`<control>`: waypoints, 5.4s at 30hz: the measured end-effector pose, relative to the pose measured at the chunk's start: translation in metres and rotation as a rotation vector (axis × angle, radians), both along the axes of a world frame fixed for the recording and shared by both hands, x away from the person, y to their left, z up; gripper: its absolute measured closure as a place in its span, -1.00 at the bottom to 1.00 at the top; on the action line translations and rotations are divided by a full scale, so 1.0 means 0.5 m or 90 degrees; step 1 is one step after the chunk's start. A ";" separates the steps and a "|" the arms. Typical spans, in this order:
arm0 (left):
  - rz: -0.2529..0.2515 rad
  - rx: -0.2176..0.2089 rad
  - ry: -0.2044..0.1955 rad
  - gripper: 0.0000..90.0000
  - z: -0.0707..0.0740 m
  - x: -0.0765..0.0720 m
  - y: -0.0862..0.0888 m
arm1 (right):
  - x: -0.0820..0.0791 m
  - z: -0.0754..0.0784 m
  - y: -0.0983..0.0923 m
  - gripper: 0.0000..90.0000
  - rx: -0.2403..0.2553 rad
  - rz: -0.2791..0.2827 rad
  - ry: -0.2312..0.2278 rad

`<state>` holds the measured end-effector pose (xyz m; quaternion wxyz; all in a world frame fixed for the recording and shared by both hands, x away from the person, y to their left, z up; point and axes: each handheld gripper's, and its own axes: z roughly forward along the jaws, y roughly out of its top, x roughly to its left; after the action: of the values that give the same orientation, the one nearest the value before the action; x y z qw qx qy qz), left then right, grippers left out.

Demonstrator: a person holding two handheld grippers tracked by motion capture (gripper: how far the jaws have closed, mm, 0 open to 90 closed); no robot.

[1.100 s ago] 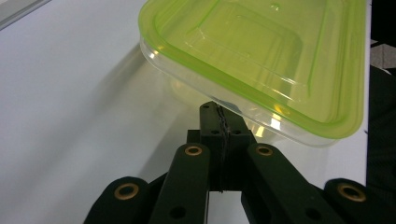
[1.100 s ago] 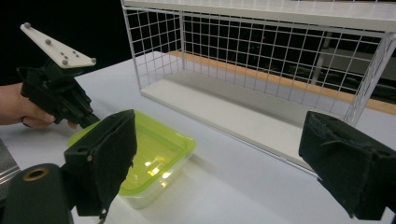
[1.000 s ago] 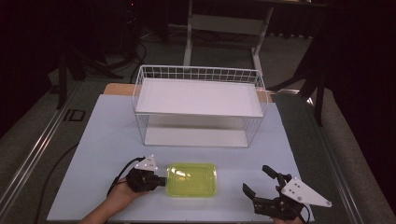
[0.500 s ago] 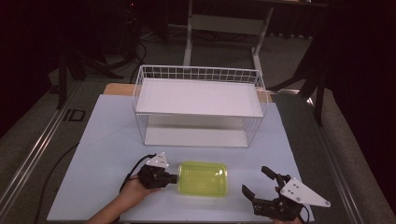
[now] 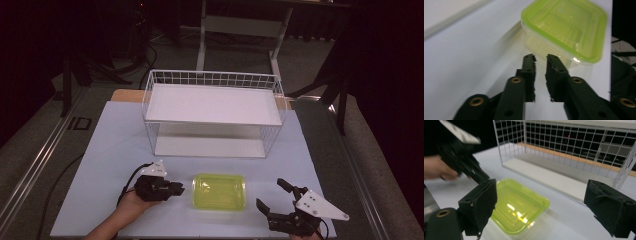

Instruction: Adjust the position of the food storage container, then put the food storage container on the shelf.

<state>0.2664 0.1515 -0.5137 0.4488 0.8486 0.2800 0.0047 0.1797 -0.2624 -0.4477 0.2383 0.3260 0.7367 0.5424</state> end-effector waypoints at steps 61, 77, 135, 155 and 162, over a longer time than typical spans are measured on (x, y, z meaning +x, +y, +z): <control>0.118 -0.080 0.259 0.30 -0.028 0.024 -0.089 | 0.154 -0.108 0.069 -0.05 0.013 0.019 0.438; 0.134 -0.040 0.221 0.61 0.000 -0.015 -0.101 | 0.141 -0.114 0.067 0.59 0.021 0.023 0.471; 0.279 -0.068 0.112 0.81 0.046 0.149 -0.053 | 0.327 -0.063 0.150 0.78 0.047 -0.065 0.312; 0.305 -0.098 0.080 0.80 0.019 0.207 -0.058 | 0.390 -0.087 0.159 0.74 0.065 -0.112 0.308; 0.306 -0.118 0.065 0.76 0.011 0.218 -0.068 | 0.404 -0.087 0.158 0.67 0.086 -0.145 0.324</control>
<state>0.3753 0.1176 -0.5084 0.4963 0.7119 0.4950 0.0427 0.3818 -0.1836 -0.4912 0.0828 0.5471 0.6940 0.4606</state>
